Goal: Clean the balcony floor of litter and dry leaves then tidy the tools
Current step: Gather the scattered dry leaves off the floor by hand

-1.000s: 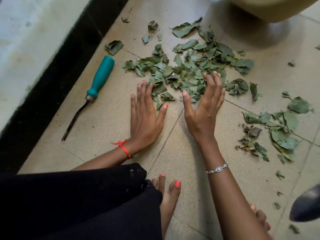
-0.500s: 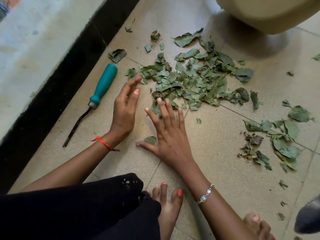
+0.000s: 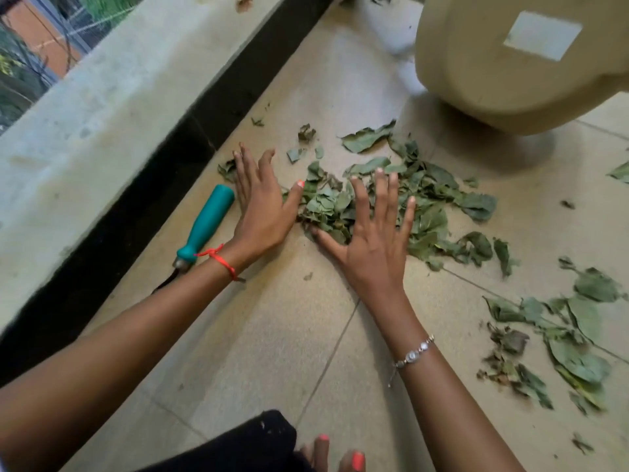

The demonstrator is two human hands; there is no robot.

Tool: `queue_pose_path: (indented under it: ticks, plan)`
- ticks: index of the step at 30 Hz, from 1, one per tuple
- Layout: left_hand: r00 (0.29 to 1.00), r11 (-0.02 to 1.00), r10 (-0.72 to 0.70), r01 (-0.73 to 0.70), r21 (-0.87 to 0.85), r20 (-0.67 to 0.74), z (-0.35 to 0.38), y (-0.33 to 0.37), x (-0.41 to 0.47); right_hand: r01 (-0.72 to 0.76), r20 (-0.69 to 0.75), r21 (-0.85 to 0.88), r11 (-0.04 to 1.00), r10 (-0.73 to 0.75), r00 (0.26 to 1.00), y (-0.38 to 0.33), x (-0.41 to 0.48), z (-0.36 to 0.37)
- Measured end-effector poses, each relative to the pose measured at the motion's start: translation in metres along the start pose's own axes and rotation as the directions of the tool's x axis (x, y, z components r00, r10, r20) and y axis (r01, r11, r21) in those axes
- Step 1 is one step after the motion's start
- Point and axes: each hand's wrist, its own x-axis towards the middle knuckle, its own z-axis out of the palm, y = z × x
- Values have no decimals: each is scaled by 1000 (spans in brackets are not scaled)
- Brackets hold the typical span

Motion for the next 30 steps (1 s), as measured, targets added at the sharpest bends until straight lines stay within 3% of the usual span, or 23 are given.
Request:
queue_pose_path:
  ticks: [6, 8, 11, 13, 16, 19, 21, 26, 30]
  plan:
    - [990, 972, -137, 143, 189, -44, 17, -1, 19, -23, -2, -7, 1000, 23, 1000, 3, 8, 2]
    - [998, 983, -54, 58, 172, -31, 21, -2, 20, -37, -27, -1, 999, 37, 999, 3, 11, 3]
    - [976, 976, 215, -215, -25, 26, 25, 5, 31, -75, -45, 21, 997, 76, 996, 7, 20, 6]
    - [958, 957, 281, -285, -58, -65, 23, 8, 40, -75, -53, 68, 995, 78, 996, 6, 23, 4]
    - [968, 989, 145, -139, 47, -203, 20, 6, 67, -79, -46, 184, 980, 89, 995, 8, 30, -3]
    - [980, 996, 2, 16, 89, -201, 19, 2, 91, -84, -42, 269, 959, 99, 994, 10, 35, -11]
    - [985, 995, 48, -33, 92, -169, 24, 5, 99, -116, -39, 300, 947, 134, 990, 15, 40, -17]
    - [968, 937, 249, -248, -247, -30, 21, 17, 99, -241, -68, 332, 912, 278, 958, 38, 57, -37]
    - [958, 951, 275, -257, -173, 88, 26, 22, 103, -341, 60, 249, 906, 337, 940, 62, 75, -38]
